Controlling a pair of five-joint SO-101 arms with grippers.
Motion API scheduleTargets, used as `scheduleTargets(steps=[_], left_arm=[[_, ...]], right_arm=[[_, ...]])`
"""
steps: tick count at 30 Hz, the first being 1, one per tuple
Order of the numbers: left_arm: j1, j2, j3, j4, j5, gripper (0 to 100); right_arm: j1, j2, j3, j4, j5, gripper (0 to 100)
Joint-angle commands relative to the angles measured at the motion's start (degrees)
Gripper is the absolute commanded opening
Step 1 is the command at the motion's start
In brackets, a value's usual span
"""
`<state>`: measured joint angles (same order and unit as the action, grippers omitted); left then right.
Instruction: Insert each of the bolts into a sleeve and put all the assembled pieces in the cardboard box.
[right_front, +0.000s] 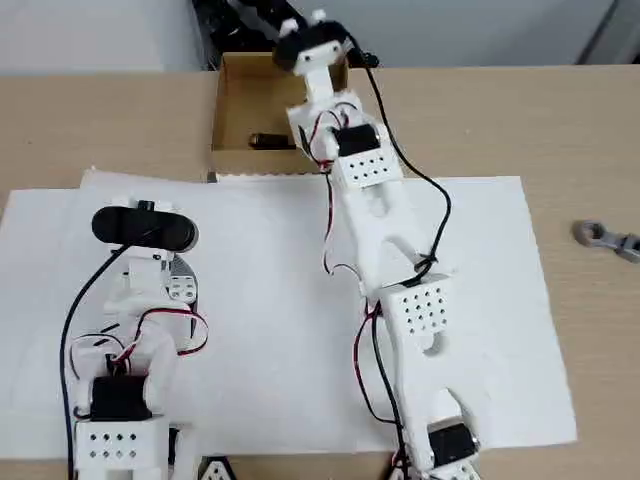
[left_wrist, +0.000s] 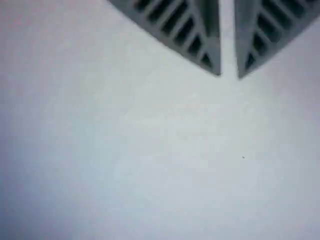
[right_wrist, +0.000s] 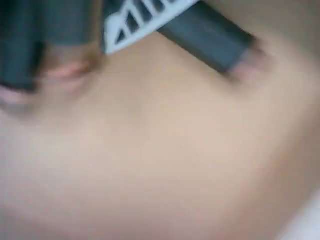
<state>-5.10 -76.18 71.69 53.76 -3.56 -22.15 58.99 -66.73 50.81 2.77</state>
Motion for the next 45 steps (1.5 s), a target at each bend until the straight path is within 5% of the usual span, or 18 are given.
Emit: scheduleTargets(steps=[1,7,11,19,25,36,45], left_arm=[[0.09,-0.35,-0.31,0.26,-0.09,1],[0.09,-0.35,-0.31,0.26,-0.09,1],[0.00,-0.53,-0.40,0.26,3.69,1],[0.00,-0.62,-0.66,0.26,5.89,1],[0.00,-0.62,-0.40,0.18,5.80,1],[0.00,-0.70,1.45,0.26,5.80,1],[0.00,-0.79,4.97,0.26,5.80,1]], right_arm=[[-2.24,0.75,-8.35,4.53,0.97,15.5],[-2.86,1.98,-14.07,10.24,1.76,15.6],[-1.98,0.04,-22.95,18.51,2.02,0.0],[0.57,-13.85,-29.27,45.67,3.08,0.3],[4.88,-29.67,-26.11,46.64,3.16,0.3],[9.45,-78.64,40.53,45.85,2.99,0.3],[23.52,-127.87,95.82,38.99,3.34,0.7]])
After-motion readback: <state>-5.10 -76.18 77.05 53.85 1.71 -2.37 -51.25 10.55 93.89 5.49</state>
